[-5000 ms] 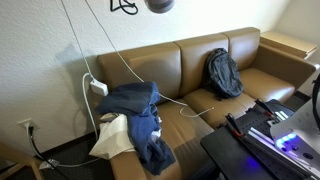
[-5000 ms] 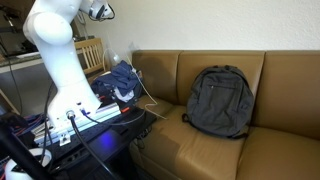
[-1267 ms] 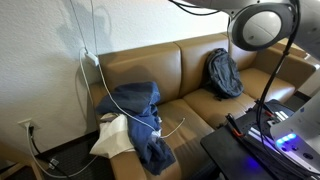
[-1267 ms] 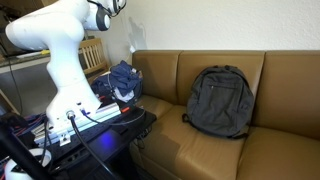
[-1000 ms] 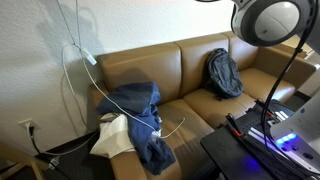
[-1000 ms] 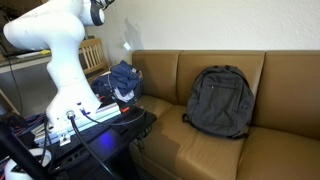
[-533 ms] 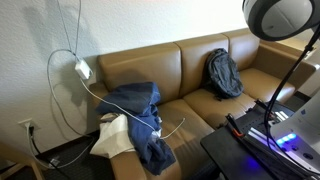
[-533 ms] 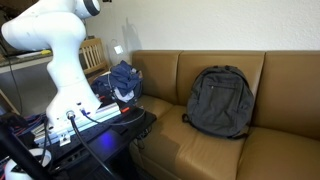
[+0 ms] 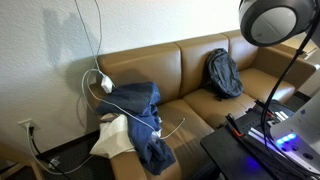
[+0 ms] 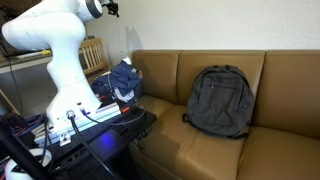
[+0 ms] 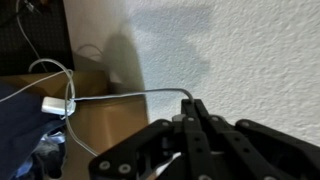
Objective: Pick the charger on the couch and put it on the shoulder of the couch
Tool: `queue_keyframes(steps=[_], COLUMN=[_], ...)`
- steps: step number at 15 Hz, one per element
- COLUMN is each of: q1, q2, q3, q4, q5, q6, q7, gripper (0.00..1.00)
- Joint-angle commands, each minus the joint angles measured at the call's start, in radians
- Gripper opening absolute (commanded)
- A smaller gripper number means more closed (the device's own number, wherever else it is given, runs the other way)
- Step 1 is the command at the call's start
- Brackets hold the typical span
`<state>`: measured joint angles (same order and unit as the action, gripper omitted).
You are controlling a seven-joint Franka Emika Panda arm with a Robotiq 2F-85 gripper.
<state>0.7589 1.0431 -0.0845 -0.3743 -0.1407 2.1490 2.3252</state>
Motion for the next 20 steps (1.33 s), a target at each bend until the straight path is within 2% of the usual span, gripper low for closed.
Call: queue_keyframes(steps=[1,2,5,7,8,10,12,20], q1=[-0.037,-0.017,-0.030,-0.043,-0.053,-0.075,-0.095,-0.193], q2=[0.064,0.043,0.054,0.061,0.066,0.157,0.194,0.312], q3=[0.057,0.031,0.043,0.055,0.040,0.040,0.047,0.127], q4=[0.038,0.026,0.002,-0.006,-0.035,0.036,0.035,0.020], q5=[0.077,0.040,0.054,0.071,0.063,0.062,0.067,0.148], q6=[0.037,-0.005,0.031,0.010,-0.055,-0.146,-0.240,-0.582], q7=[0.091,0.045,0.082,0.107,0.138,0.148,0.158,0.134], gripper=[0.01,0.04,0.04,0.01,0.01,0.01,0.01,0.01])
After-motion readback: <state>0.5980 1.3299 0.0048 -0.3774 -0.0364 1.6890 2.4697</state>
